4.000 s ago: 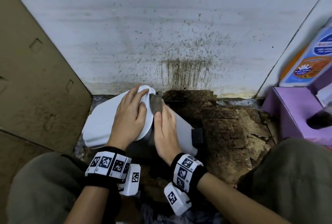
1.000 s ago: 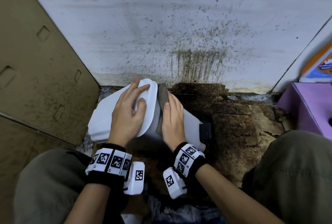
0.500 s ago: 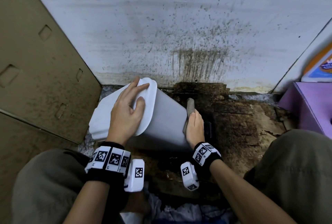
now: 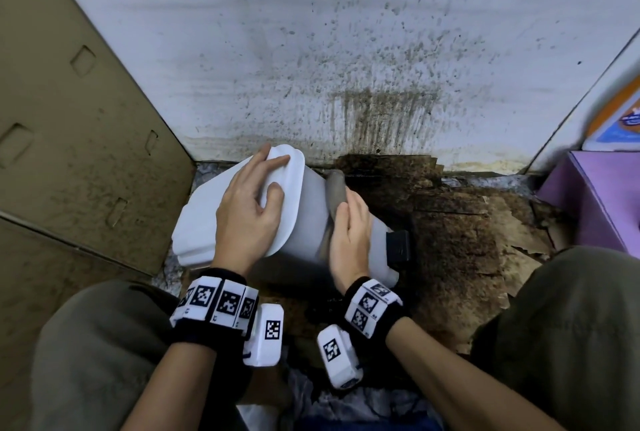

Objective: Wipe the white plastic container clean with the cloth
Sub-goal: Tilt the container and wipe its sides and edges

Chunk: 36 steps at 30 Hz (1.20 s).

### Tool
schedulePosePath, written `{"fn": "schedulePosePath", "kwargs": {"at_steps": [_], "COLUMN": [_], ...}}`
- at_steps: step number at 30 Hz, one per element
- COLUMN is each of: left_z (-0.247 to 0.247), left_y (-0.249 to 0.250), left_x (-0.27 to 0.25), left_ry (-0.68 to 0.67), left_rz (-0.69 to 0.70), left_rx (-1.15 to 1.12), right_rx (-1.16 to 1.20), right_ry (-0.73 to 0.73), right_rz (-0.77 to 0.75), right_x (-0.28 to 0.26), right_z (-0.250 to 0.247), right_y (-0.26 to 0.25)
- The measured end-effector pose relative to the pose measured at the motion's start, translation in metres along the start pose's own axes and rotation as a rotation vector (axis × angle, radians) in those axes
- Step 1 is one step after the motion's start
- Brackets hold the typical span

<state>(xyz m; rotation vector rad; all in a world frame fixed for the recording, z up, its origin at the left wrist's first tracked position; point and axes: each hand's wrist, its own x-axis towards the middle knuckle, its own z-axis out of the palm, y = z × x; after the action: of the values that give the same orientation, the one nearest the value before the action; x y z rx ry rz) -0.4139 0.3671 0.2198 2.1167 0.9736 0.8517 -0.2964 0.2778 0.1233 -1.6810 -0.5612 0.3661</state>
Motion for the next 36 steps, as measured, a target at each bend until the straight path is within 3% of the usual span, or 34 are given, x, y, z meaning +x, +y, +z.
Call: {"fn": "schedulePosePath", "kwargs": {"at_steps": [5, 10, 13, 17, 22, 25, 36], "left_z": [0.003, -0.002, -0.004, -0.009, -0.008, -0.005, -0.002], "left_y": [0.002, -0.004, -0.01, -0.015, -0.016, -0.012, -0.001], "left_x": [0.002, 0.003, 0.005, 0.006, 0.007, 0.007, 0.005], "left_ry": [-0.012, -0.01, -0.004, -0.001, 0.001, -0.005, 0.003], "left_rz": [0.02, 0.006, 0.005, 0.002, -0.007, -0.015, -0.039], "left_rx": [0.029, -0.006, -0.049, -0.09, -0.097, -0.099, -0.034], "right_rx": [-0.053, -0.213, -0.232, -0.228, -0.155, -0.151, -0.033], "right_ry": [-0.033, -0.119, -0.177, -0.17, -0.056, -0.029, 0.055], "right_rz": [-0.22, -0.394, -0.424, -0.359, -0.124, -0.072, 0.083], "right_x": [-0.039, -0.036, -0.034, -0.033, -0.037, -0.037, -0.03], "right_z": [0.021, 0.007, -0.006, -0.024, -0.037, -0.04, -0.015], "right_y": [-0.038, -0.006, 0.022, 0.058, 0.09, 0.098, 0.06]}}
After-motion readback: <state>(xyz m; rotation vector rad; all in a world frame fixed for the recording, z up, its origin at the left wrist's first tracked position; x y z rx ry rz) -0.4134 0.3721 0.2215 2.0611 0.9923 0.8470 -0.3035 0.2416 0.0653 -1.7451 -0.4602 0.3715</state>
